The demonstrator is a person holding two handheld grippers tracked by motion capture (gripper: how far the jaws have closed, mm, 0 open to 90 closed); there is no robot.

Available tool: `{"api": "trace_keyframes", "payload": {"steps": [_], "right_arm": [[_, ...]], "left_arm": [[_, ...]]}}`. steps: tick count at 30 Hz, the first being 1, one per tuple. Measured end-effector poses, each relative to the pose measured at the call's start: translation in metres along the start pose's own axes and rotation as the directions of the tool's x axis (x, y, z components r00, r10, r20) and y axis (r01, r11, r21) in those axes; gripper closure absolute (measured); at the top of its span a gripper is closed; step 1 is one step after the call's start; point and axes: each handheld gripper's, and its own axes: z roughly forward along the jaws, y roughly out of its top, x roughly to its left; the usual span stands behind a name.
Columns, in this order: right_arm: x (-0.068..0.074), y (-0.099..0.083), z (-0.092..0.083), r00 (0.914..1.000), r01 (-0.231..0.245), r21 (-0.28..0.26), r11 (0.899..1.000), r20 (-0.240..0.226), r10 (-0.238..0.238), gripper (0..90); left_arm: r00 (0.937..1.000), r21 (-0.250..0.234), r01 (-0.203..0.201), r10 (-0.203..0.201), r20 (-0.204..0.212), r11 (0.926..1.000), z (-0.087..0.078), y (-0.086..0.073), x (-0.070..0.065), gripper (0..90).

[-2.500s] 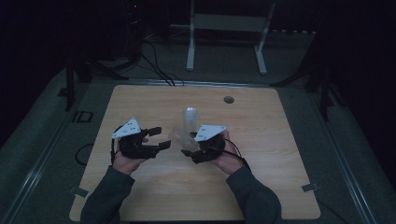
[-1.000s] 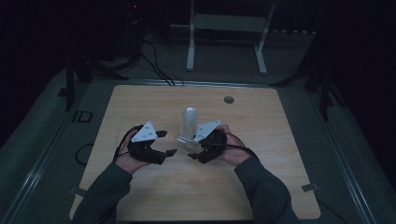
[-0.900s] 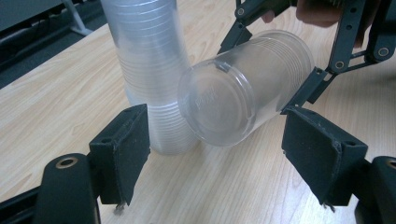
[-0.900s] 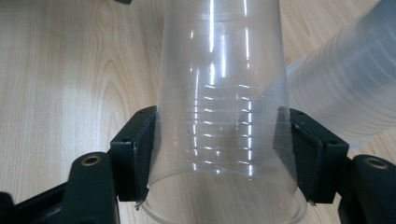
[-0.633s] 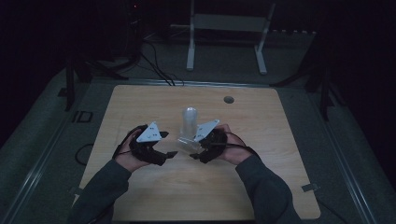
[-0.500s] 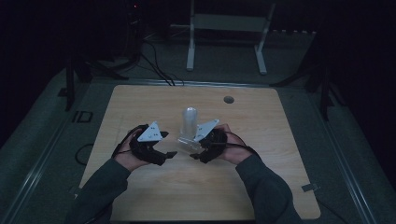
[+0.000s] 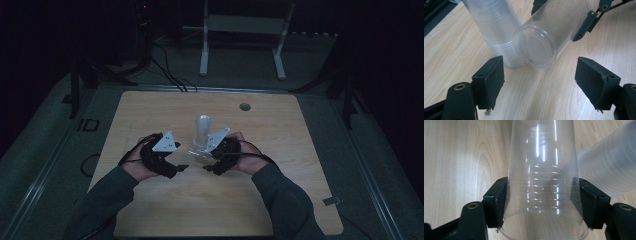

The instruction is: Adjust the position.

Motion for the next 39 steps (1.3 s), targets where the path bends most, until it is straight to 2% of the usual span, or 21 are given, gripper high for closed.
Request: {"api": "trace_keyframes", "payload": {"steps": [6,16,24,31,39], "right_arm": [[0.002,0.002,0.003,0.9998,0.019,0.028,0.999,-0.009,-0.019,32.2],[0.005,0.005,0.006,0.9987,0.05,0.066,0.997,-0.011,-0.05,32.2],[0.011,0.009,0.008,0.9951,0.099,0.097,0.99,0.0,-0.099,32.3],[0.013,0.01,0.012,0.993,0.118,0.114,0.987,0.001,-0.118,32.4],[0.017,0.013,0.016,0.9881,0.152,0.129,0.98,-0.001,-0.154,32.4]], "left_arm": [[0.9993,0.055,-0.034,0.034,0.016,0.9979,0.006,0.005,-0.002,23.7],[0.9963,0.128,-0.079,0.074,0.043,0.9885,0.013,0.009,-0.003,24.1],[0.9944,0.155,-0.089,0.079,0.07,0.9838,0.016,0.011,0.0,24.7],[0.9904,0.195,-0.117,0.1,0.095,0.9738,0.021,0.014,-0.002,25.4],[0.987,0.203,-0.119,0.093,0.13,0.9718,0.025,0.016,-0.002,28.2]]}}
